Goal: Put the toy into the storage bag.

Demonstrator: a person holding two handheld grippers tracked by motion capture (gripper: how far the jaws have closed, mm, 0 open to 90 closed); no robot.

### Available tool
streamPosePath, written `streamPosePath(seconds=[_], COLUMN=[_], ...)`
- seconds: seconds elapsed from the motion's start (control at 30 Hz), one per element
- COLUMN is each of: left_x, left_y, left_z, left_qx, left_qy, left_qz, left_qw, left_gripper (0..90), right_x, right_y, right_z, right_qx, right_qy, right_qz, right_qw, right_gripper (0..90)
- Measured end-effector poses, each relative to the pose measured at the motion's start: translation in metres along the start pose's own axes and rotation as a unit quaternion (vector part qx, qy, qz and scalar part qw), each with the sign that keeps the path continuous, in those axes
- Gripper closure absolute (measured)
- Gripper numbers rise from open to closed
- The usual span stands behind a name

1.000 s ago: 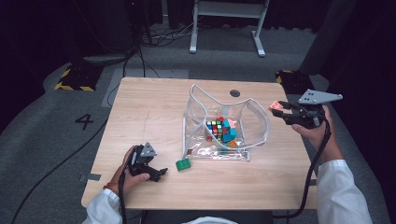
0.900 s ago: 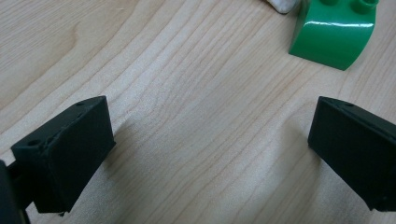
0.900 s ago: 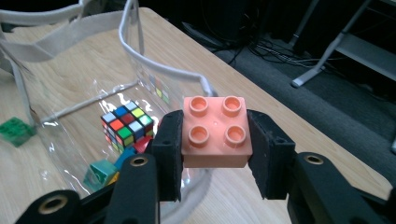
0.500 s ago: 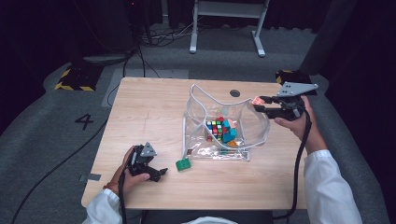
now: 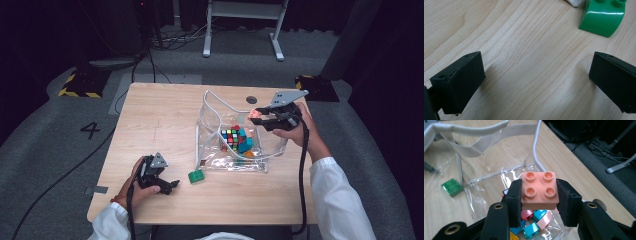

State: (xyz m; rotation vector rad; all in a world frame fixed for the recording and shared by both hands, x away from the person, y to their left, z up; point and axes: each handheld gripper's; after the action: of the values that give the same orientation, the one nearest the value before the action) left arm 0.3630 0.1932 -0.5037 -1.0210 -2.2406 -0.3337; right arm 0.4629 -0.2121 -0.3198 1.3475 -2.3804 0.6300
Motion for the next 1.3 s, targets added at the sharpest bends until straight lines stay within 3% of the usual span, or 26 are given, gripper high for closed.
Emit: streamPosePath(seconds=[0.27,0.4,0.47,0.5,0.6,0.63,0.7,0.73,0.77,0.8,0.83,1.0,1.03,1.3], left_x=[0.0,0.0,0.0,0.0,0.0,0.0,0.0,0.0,0.0,0.0,0.0,0.0,0.0,0.0], left_y=[0.0,0.0,0.0,0.0,0.0,0.0,0.0,0.0,0.0,0.0,0.0,0.0,0.0,0.0], left_z=[0.0,0.0,0.0,0.0,0.0,0.0,0.0,0.0,0.0,0.0,0.0,0.0,0.0,0.0], left_qx=[0.0,0.0,0.0,0.0,0.0,0.0,0.0,0.0,0.0,0.0,-0.001,0.0,0.0,0.0], left_qy=[0.001,0.001,0.001,0.0,0.0,0.0,0.001,0.001,0.0,0.0,-0.001,-0.001,0.0,0.0], left_qz=[0.0,0.0,0.0,0.0,0.0,0.0,0.0,0.0,0.0,0.0,-0.001,0.0,0.0,0.0], left_qw=[1.0,1.0,1.0,1.0,1.0,1.0,1.0,1.0,1.0,1.0,1.0,1.0,1.0,1.0], left_gripper=[0.3,0.2,0.2,0.2,0.3,0.2,0.3,0.3,0.2,0.3,0.2,0.2,0.3,0.3], right_x=[-0.023,-0.038,-0.041,-0.047,-0.052,-0.056,-0.06,-0.06,-0.061,-0.061,-0.062,-0.059,-0.056,-0.032], right_y=[0.006,0.008,0.008,0.008,0.008,0.007,0.007,0.007,0.006,0.006,0.005,0.003,0.003,-0.007], right_z=[-0.003,-0.002,-0.002,-0.001,0.001,0.004,0.008,0.008,0.011,0.011,0.014,0.019,0.02,0.028], right_qx=[0.016,0.033,0.036,0.049,0.06,0.069,0.066,0.066,0.071,0.071,0.066,0.055,0.057,0.052], right_qy=[0.037,0.082,0.091,0.114,0.132,0.158,0.181,0.181,0.201,0.201,0.22,0.237,0.245,0.258], right_qz=[-0.016,-0.021,-0.017,-0.017,-0.011,-0.007,-0.004,-0.004,-0.009,-0.009,-0.011,-0.014,-0.016,-0.008], right_qw=[0.9991,0.9959,0.995,0.9921,0.9894,0.985,0.9812,0.9812,0.9769,0.9769,0.9732,0.9698,0.9678,0.9647], right_gripper=[59.1,59.1,59.1,59.1,59.1,59.1,59.0,59.0,59.0,59.0,59.0,59.0,59.0,59.0])
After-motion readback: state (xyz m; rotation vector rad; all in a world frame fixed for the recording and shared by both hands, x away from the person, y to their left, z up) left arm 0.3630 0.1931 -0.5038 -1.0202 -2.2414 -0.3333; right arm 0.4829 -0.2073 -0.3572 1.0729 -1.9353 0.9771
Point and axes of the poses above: each handheld gripper's, and its own axes: x roughly backward along the jaws, z roughly out of its underside, y roughly to its left, and after that the axes turned 9 degrees about -y, right-handed
